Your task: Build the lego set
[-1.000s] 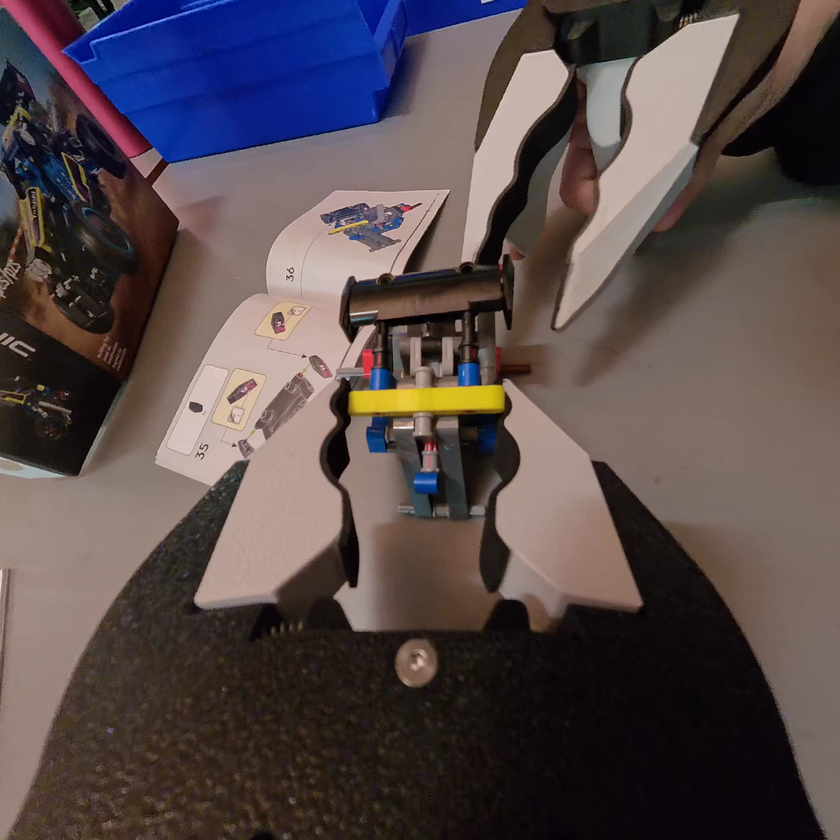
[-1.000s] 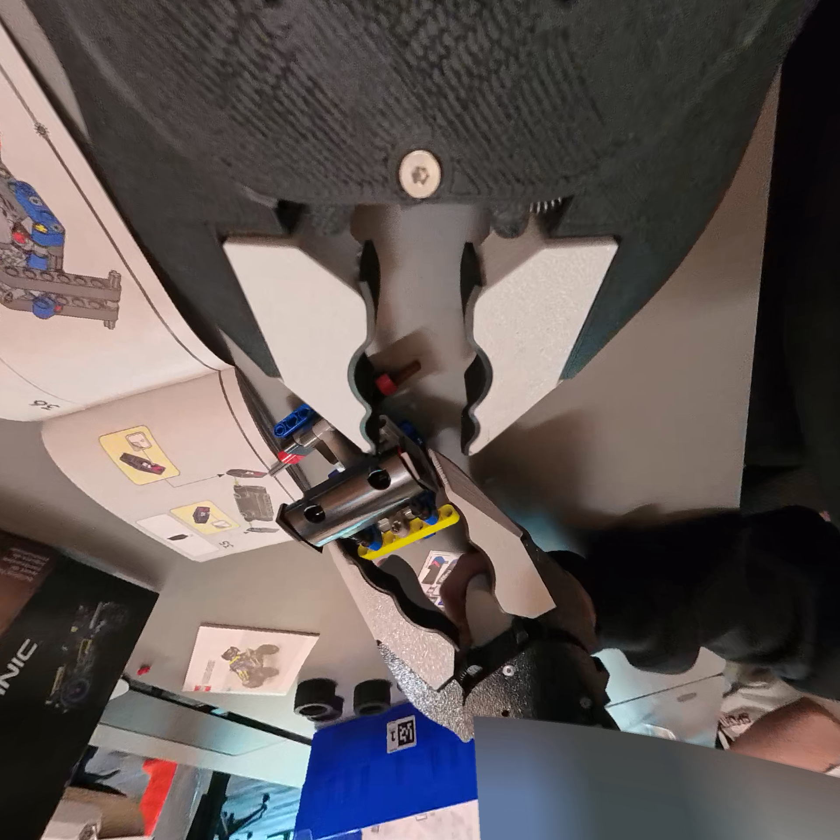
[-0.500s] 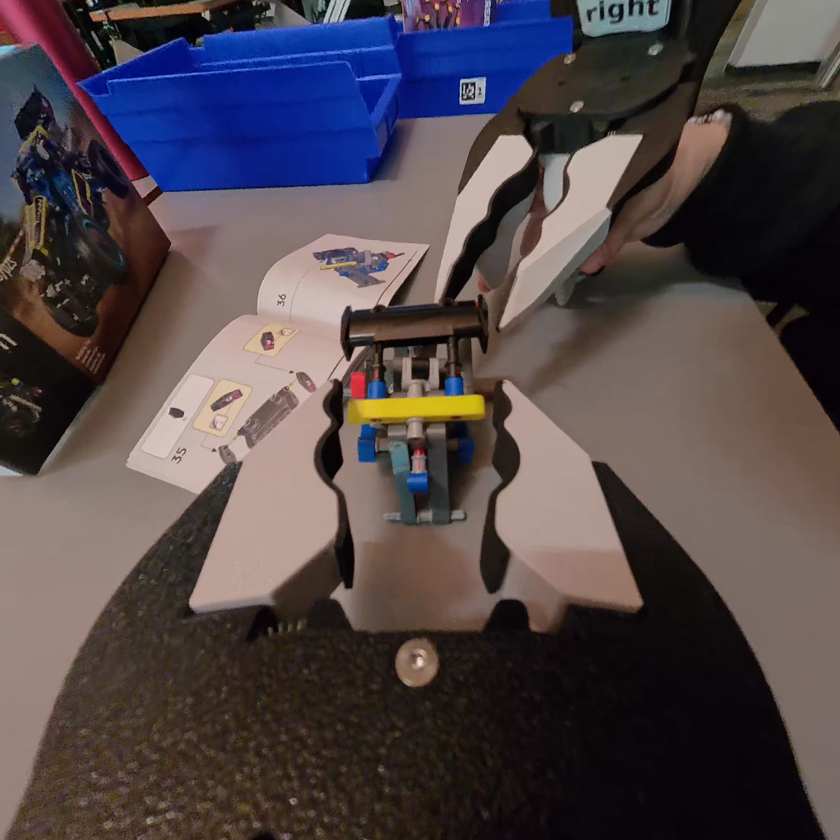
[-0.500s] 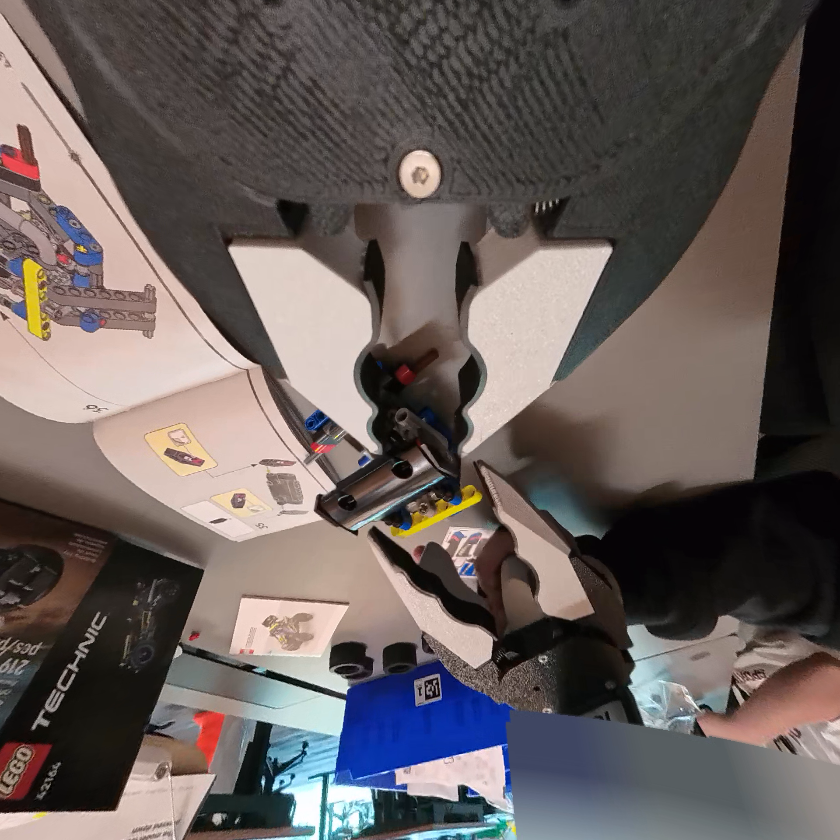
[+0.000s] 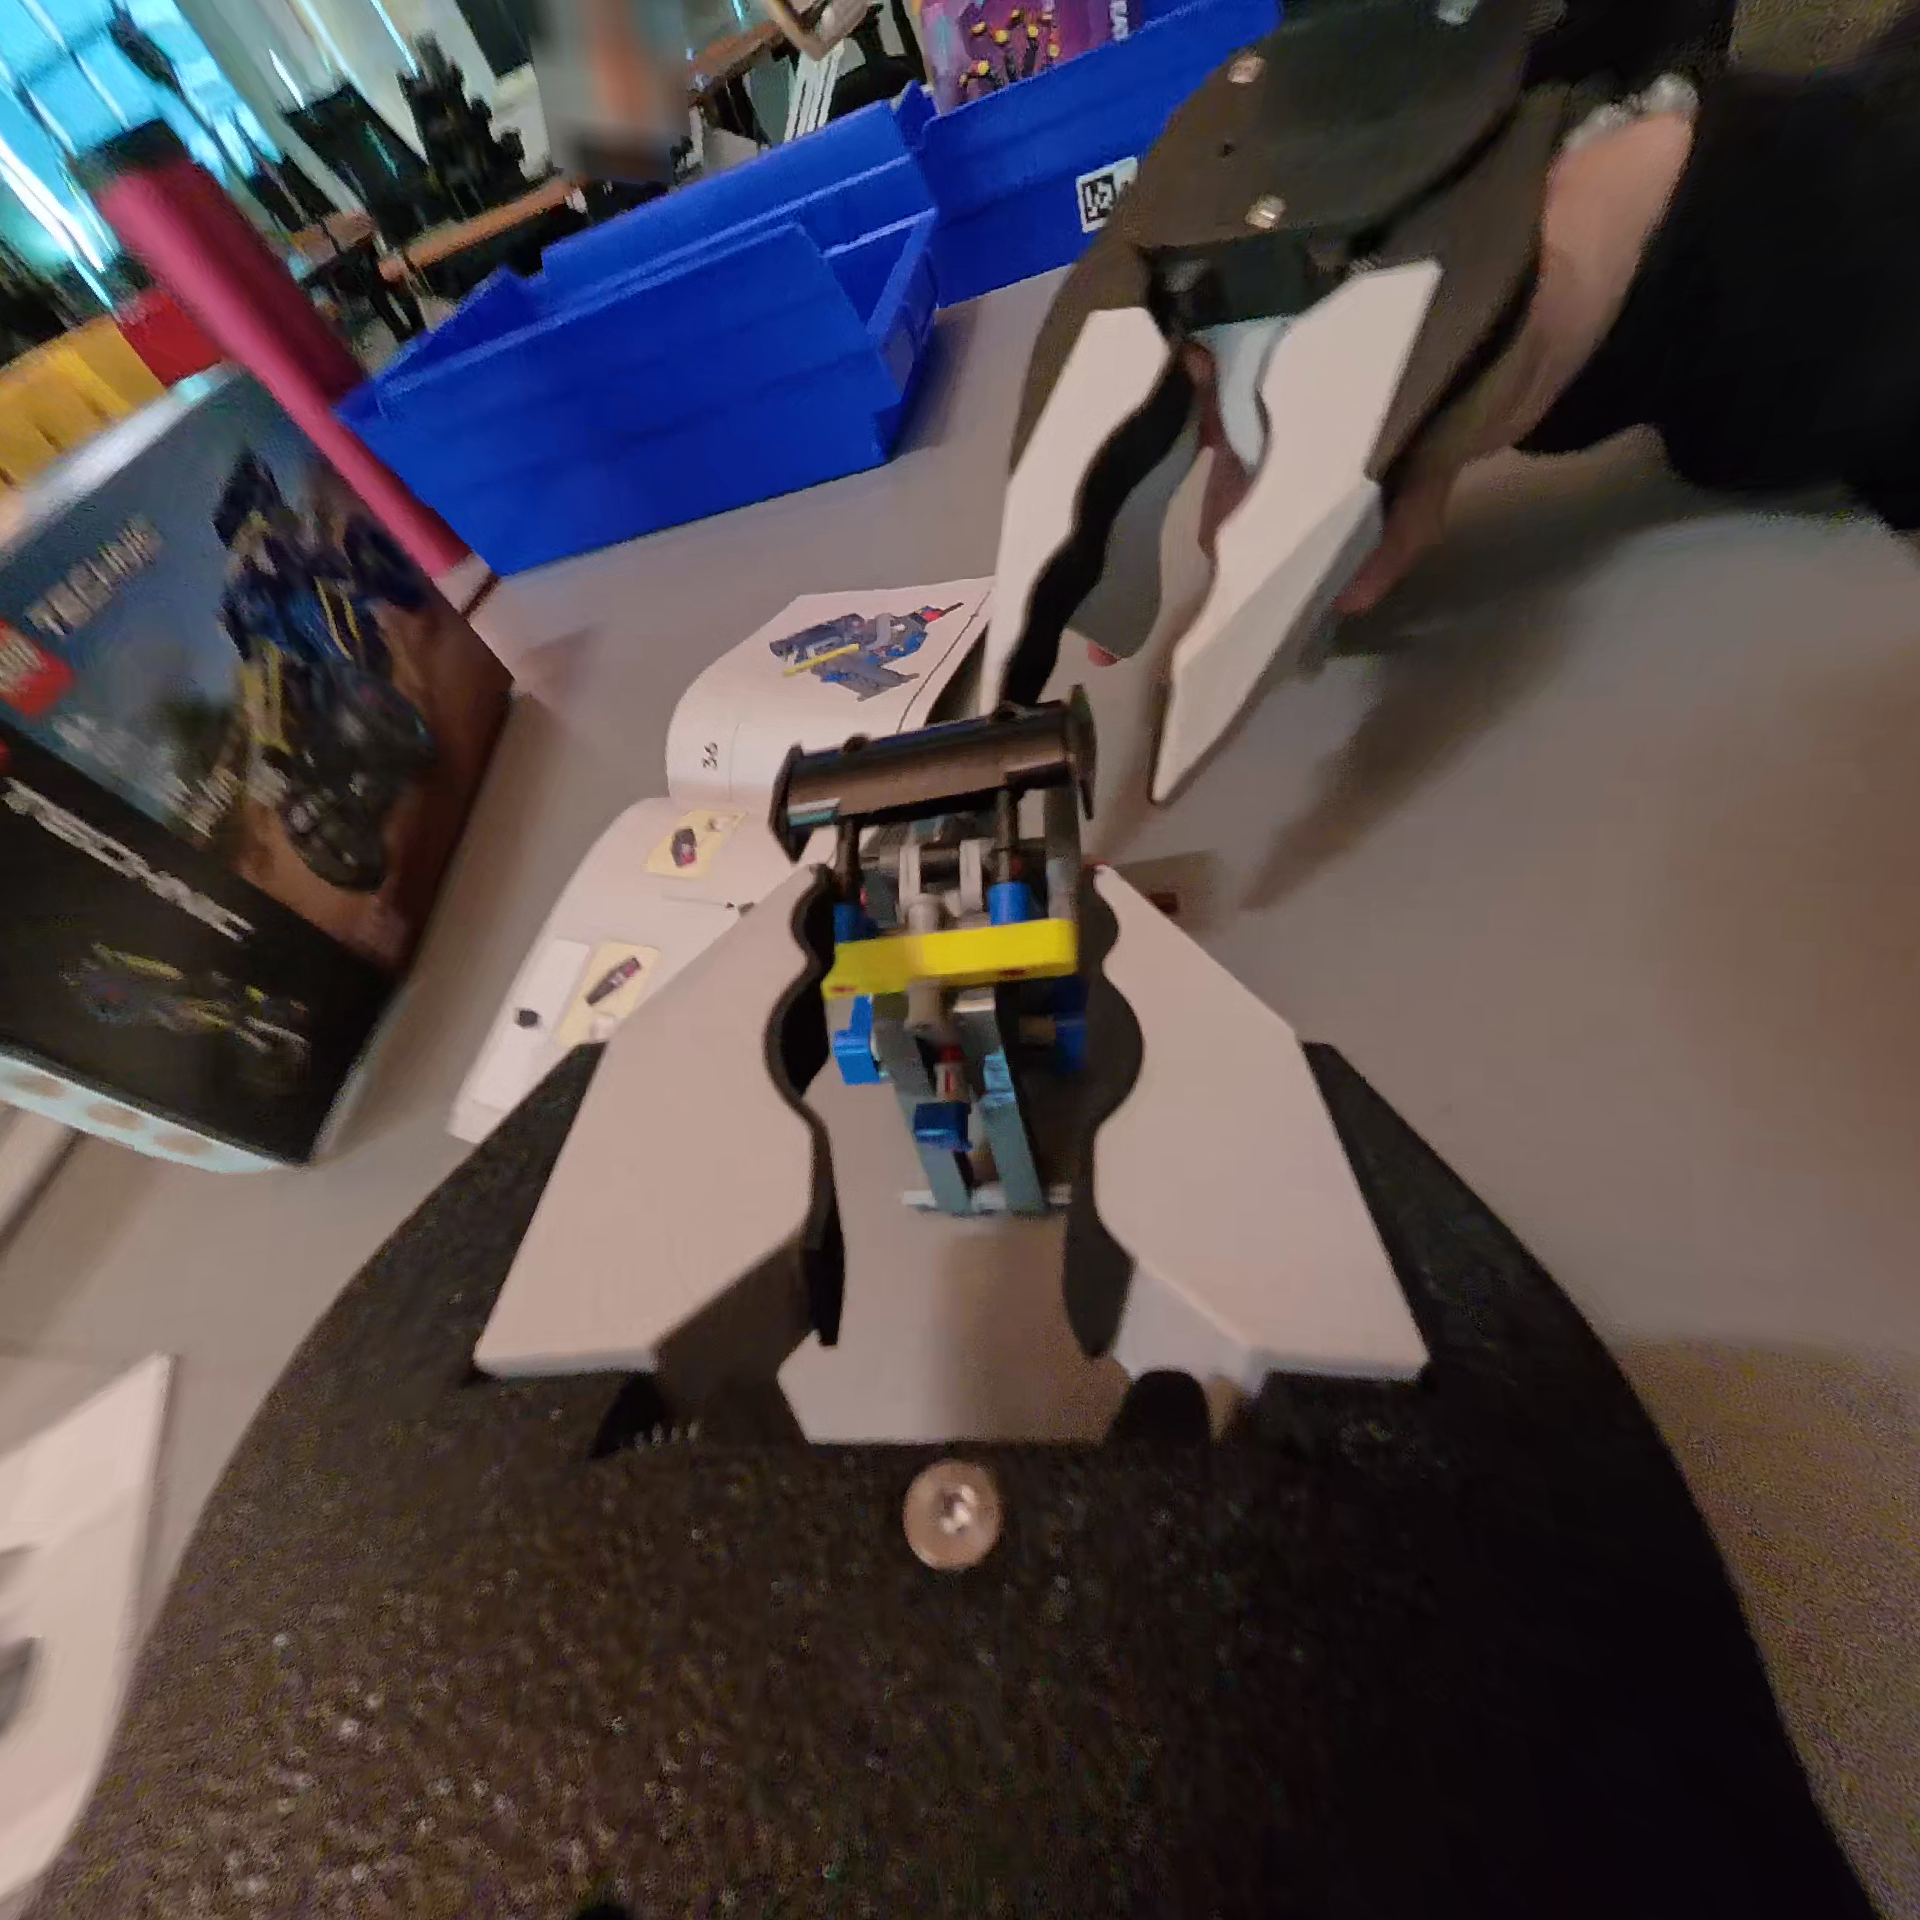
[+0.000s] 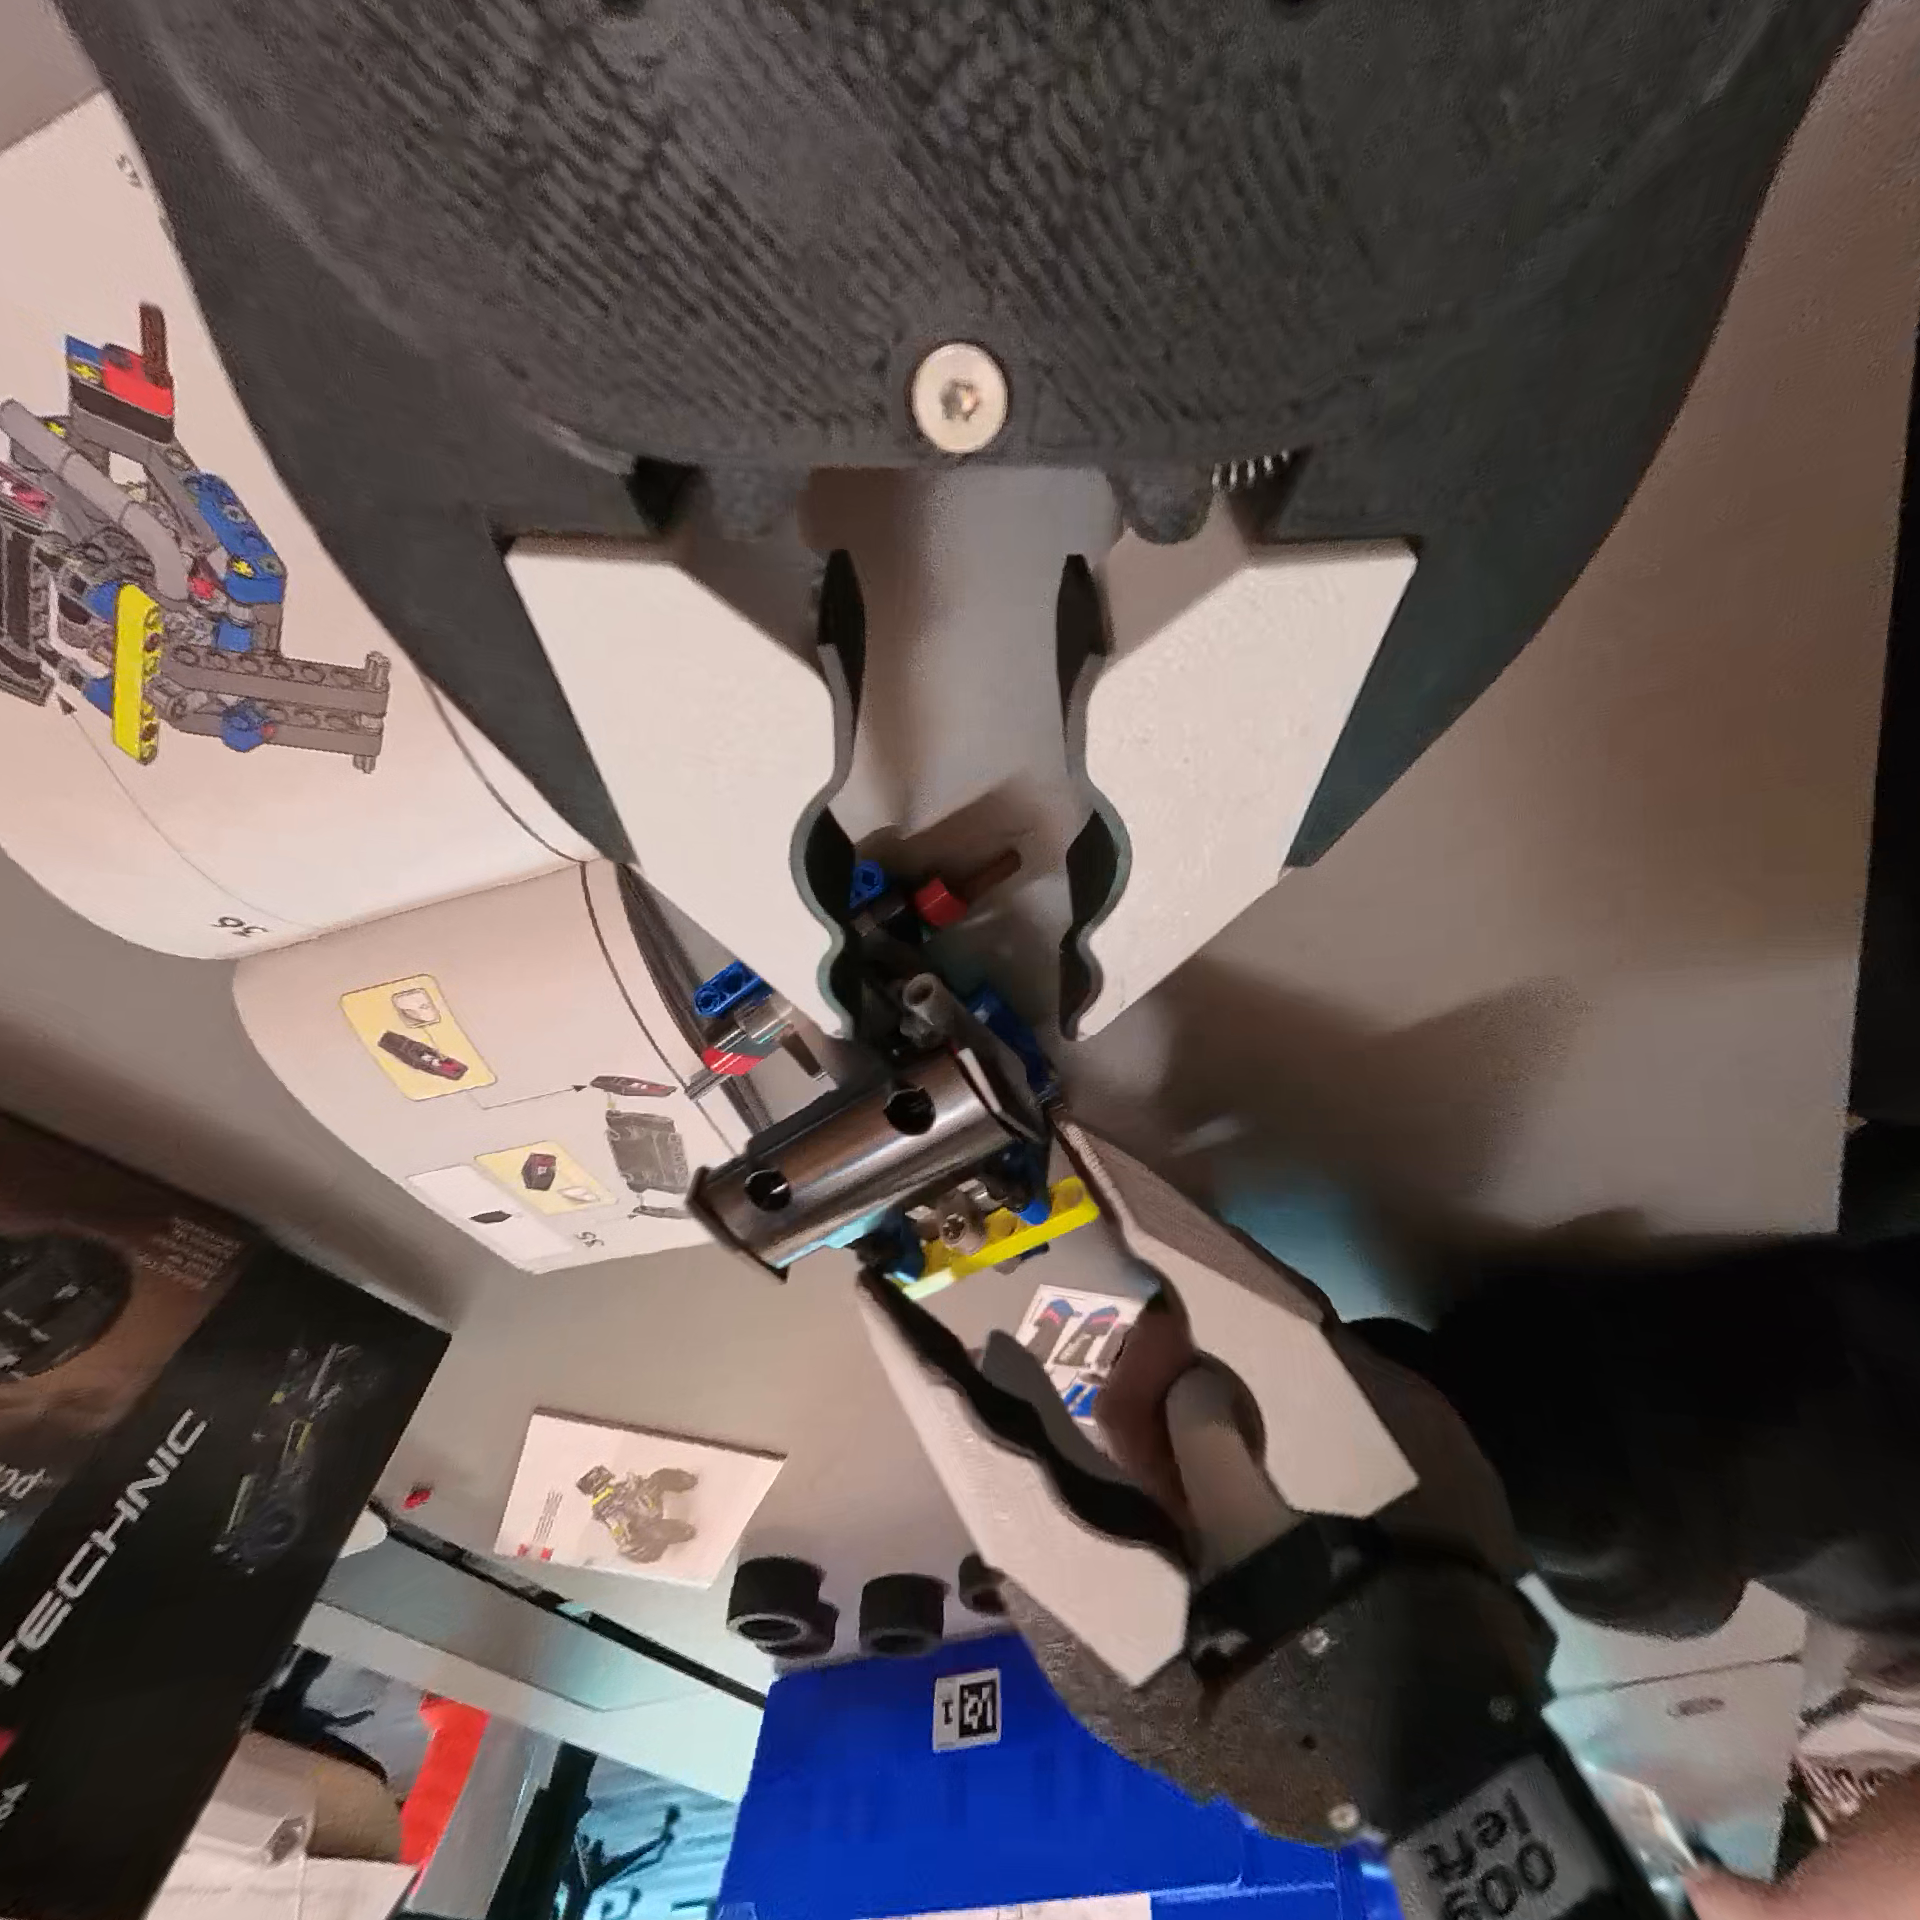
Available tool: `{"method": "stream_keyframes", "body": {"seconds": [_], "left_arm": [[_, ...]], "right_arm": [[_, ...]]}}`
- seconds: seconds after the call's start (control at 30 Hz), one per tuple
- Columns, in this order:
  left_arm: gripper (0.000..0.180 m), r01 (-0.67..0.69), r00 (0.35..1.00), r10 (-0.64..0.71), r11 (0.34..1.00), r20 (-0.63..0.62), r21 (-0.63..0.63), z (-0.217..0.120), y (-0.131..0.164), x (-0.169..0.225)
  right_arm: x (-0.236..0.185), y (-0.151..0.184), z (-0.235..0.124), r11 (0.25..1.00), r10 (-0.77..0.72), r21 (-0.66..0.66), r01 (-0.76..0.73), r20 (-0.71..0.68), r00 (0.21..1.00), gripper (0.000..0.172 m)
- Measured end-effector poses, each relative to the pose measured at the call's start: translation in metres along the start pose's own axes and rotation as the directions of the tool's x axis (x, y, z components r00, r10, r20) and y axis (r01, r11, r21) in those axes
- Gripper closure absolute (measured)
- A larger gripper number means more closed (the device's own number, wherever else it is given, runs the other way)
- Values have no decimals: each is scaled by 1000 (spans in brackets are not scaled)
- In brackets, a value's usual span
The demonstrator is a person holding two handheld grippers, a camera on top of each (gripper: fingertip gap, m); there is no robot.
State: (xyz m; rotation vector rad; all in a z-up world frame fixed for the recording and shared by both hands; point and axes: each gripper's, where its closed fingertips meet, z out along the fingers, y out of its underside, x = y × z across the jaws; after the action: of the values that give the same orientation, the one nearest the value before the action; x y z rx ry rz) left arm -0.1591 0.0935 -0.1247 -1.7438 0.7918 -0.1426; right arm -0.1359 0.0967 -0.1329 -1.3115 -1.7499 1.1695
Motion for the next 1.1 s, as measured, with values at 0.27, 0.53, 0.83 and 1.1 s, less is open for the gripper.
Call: {"method": "stream_keyframes", "body": {"seconds": [0.27,0.53,0.83,1.1], "left_arm": [[136,-465,879,468,884,92,-55,-30,-8,-4],[137,-227,973,229,970,14,-86,-22,12,-5],[97,193,963,-203,978,-177,-74,-20,10,-3],[109,147,972,-176,973,-157,-180,3,16,-1]], "right_arm": [[21,-12,-20,981,168,80,-175,89,982,134],[16,-20,-10,952,287,45,-304,222,932,136],[18,-14,-5,960,267,13,-280,256,929,129],[16,-16,-1,955,280,15,-295,277,919,134]]}}
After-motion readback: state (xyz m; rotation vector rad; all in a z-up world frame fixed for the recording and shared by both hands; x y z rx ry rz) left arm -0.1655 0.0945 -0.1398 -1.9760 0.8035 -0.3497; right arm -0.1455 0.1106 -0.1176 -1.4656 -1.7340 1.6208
